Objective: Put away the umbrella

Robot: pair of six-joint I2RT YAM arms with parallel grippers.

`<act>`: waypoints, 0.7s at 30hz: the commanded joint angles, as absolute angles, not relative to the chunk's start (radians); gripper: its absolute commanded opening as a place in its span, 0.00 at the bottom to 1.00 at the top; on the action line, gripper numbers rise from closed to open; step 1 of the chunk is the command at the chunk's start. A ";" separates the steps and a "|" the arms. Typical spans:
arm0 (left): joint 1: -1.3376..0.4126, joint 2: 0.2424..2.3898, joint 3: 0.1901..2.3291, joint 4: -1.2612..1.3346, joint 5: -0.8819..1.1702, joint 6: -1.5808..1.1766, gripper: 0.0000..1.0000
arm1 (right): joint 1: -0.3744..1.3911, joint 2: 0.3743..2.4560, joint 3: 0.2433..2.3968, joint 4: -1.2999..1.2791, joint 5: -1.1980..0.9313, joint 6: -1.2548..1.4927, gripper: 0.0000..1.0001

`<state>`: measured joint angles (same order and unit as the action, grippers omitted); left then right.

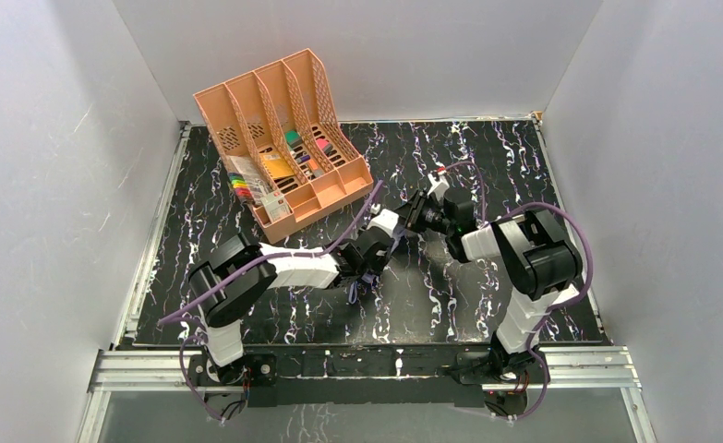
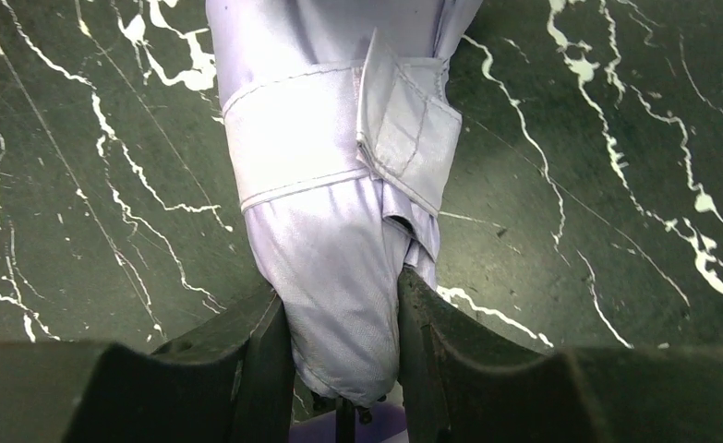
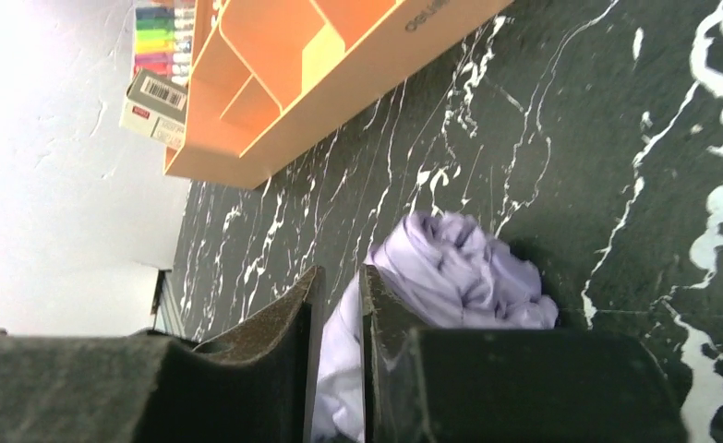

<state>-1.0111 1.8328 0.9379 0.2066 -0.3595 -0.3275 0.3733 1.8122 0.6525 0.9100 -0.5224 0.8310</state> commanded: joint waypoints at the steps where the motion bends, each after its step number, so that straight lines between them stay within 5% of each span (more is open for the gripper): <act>1: -1.098 1.910 0.824 -0.054 0.015 -0.276 0.00 | 0.370 1.788 0.674 0.892 -0.397 0.779 0.29; 15: -1.023 1.776 0.887 -0.124 0.108 0.100 0.00 | 0.335 1.521 0.820 0.075 -0.094 0.449 0.39; 21: -0.903 1.793 1.005 -0.242 0.202 0.263 0.33 | 0.332 1.424 0.809 -0.148 -0.063 0.386 0.48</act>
<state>-0.9779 1.7554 0.9699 0.0204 0.1215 0.1005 0.3347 1.4998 0.7967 0.0769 -0.1246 0.4702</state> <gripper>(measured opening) 0.350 0.453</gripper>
